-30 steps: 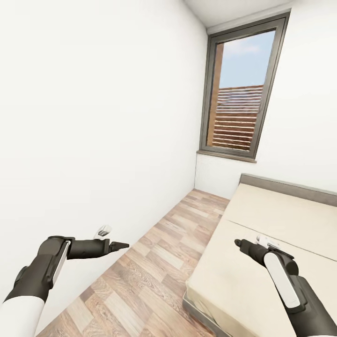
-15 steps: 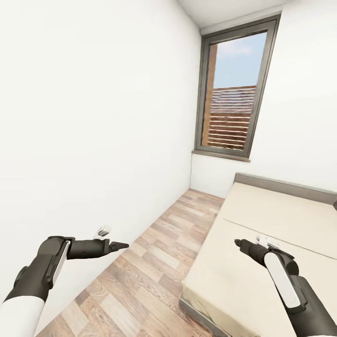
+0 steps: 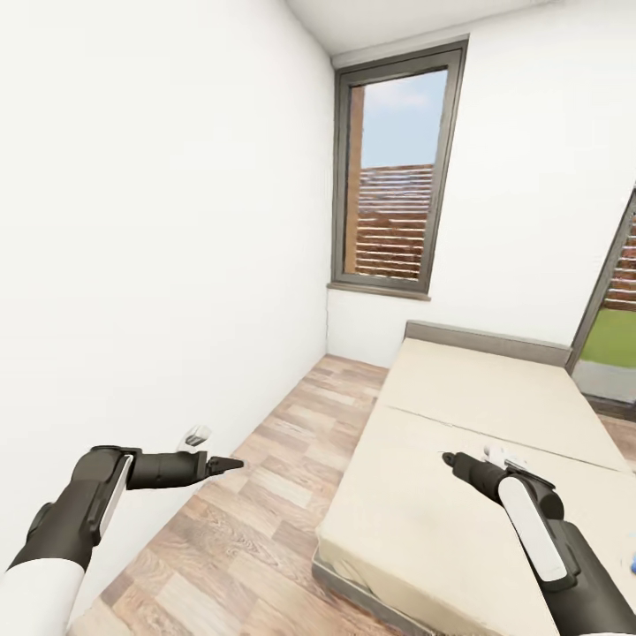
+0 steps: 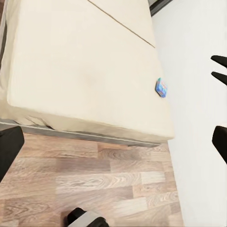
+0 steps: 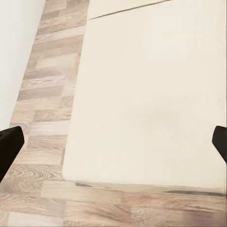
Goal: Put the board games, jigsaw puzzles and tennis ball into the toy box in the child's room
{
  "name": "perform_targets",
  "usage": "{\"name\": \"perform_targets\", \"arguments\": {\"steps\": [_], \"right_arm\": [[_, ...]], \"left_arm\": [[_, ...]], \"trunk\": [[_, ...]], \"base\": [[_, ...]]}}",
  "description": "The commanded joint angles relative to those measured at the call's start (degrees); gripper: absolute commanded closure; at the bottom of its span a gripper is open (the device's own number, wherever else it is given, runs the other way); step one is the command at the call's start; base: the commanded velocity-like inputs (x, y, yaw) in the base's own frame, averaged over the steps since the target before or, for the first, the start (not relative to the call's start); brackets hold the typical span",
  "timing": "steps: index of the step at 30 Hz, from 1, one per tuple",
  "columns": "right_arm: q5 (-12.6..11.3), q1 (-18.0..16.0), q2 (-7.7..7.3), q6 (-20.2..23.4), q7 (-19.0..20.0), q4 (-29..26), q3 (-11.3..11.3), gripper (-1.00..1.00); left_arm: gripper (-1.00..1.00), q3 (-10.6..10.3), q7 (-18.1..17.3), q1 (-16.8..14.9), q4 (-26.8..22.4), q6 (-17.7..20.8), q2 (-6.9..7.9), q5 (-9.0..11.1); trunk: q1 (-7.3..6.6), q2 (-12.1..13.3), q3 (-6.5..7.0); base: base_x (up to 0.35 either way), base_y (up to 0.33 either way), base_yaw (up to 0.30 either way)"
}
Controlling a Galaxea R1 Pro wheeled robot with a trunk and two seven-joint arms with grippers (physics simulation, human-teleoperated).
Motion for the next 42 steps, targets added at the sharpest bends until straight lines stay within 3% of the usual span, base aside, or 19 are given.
{"name": "perform_targets", "arguments": {"steps": [1,42], "right_arm": [[-0.6,0.0,-0.01,0.1,-0.5,0.0,0.0,-1.00],[-0.6,0.0,-0.10,0.1,-0.5,0.9,-0.1,-1.00]], "left_arm": [[-1.00,0.1,-0.5,0.0,-0.1,0.5,-0.01,-0.6],[-1.00,-0.1,-0.1,0.0,-0.1,0.5,-0.52,-0.7]], "trunk": [[0.02,0.0,-0.03],[0.02,0.0,-0.03]], "base": [[0.000,0.000,-0.285],[0.000,-0.006,-0.285]]}}
